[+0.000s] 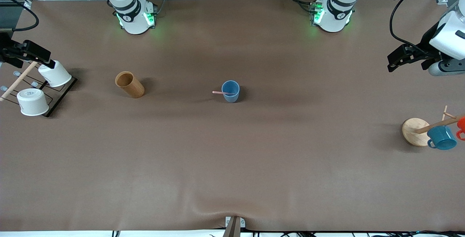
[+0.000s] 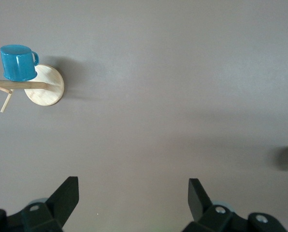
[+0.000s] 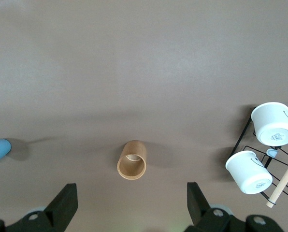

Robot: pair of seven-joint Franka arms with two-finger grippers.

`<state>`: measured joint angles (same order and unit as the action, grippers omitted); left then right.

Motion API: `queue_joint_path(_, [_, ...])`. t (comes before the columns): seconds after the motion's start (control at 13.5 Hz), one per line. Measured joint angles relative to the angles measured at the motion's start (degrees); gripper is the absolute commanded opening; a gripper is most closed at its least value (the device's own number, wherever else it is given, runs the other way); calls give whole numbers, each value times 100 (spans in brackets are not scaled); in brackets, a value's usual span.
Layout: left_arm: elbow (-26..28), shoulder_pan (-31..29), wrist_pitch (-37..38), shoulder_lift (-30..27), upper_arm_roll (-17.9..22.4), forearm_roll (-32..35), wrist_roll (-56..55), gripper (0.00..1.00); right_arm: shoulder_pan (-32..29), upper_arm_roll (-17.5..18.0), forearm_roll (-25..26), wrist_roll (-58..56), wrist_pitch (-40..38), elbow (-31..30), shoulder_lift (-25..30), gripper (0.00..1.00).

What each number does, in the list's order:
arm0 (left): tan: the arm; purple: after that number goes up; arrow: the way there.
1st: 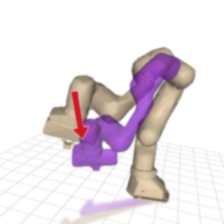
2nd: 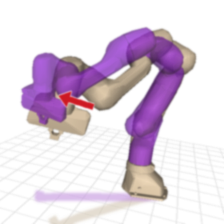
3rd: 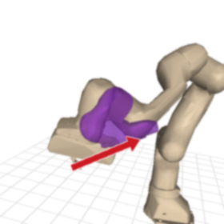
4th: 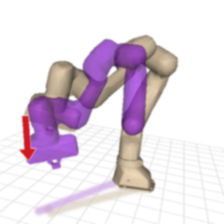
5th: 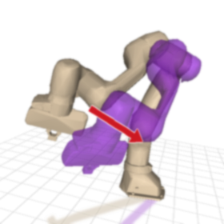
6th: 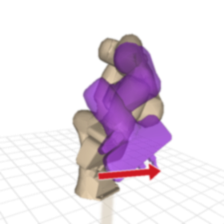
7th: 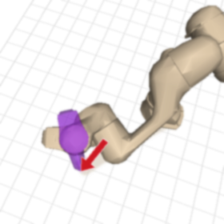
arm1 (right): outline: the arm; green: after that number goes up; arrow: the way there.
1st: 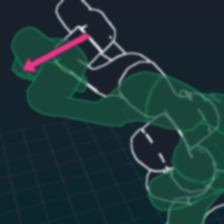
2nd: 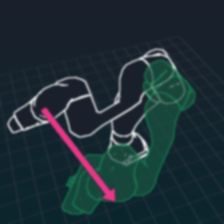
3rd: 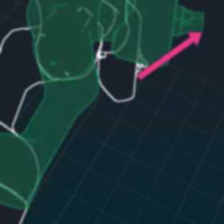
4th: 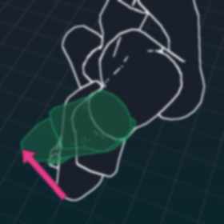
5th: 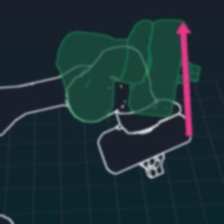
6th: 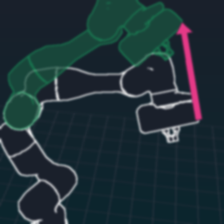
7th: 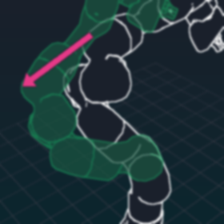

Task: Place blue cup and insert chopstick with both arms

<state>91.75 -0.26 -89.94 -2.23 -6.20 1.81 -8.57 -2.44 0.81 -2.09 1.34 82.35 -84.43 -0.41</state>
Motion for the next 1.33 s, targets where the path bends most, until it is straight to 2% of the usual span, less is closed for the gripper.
queue_joint_path(0.89, [-15,-1,0,-7,6,-162,0,100,0,0,9,-11,40,-15,0,100])
queue_joint_path(1.33, [-212,-3,106,-10,25,-162,0,100,0,0,9,-14,44,-24,0,100])
